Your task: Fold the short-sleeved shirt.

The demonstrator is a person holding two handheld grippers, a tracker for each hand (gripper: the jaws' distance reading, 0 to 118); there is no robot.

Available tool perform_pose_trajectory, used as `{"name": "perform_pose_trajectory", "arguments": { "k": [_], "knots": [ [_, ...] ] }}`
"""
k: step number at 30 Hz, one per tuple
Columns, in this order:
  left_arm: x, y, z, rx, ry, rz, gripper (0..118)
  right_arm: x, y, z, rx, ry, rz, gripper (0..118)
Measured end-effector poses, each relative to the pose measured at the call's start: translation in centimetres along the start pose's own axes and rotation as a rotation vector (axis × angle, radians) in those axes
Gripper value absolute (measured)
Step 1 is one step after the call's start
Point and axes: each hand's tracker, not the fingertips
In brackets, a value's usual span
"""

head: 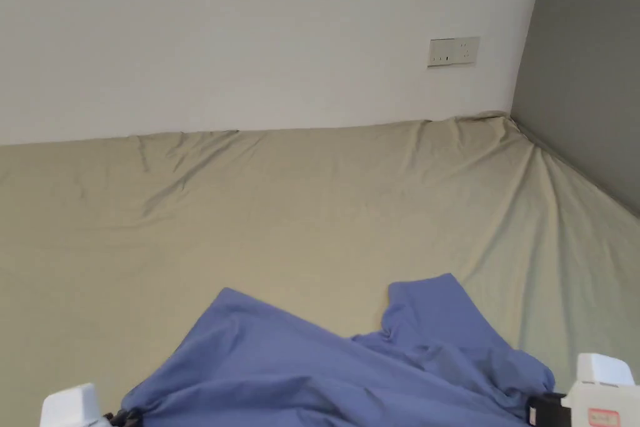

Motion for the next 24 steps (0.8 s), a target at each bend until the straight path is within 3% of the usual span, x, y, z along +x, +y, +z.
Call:
{"name": "perform_pose_trajectory", "arguments": {
  "k": [3,8,10,13,17,19,20,21,22,23,24],
  "knots": [
    [-0.2,-3.4,5.0,-0.011,-0.006,0.001,4,1.8,-2.6,3.3,-0.045,0.053,-0.05,15],
    [-1.5,-10.9,12.5,-0.089,0.004,0.009,4,3.8,-8.8,7.9,-0.1,0.02,0.05,15],
    [-2.0,-13.6,13.3,-0.133,0.049,-0.018,4,4.5,-11.4,8.3,-0.123,0.011,0.078,15],
    [-2.7,-16.1,14.5,-0.153,0.021,0.084,4,5.0,-14.8,8.3,-0.14,-0.004,0.07,15],
    [-2.5,-17.7,13.3,-0.19,0.045,0.066,4,5.6,-17.5,6.7,-0.15,-0.044,0.087,15],
    [-2.4,-18.0,12.4,-0.223,0.046,0.045,4,6.0,-17.8,6.2,-0.146,-0.032,0.055,16],
    [-2.6,-18.0,12.1,-0.238,0.037,0.057,17,6.6,-17.8,5.9,-0.153,-0.032,0.052,25],
    [-2.9,-17.9,12.0,-0.24,0.031,0.082,46,7.2,-17.7,5.7,-0.154,-0.041,0.049,45],
    [-3.3,-17.6,12.1,-0.255,0.021,0.143,86,7.5,-17.3,6.4,-0.144,-0.119,0.066,74],
    [-3.4,-17.4,12.9,-0.253,-0.009,0.184,118,7.9,-17.0,7.7,-0.09,-0.115,0.07,110],
    [-3.4,-17.3,14.5,-0.209,-0.037,0.218,115,7.8,-16.7,9.7,-0.011,-0.088,0.047,118]
  ]
}}
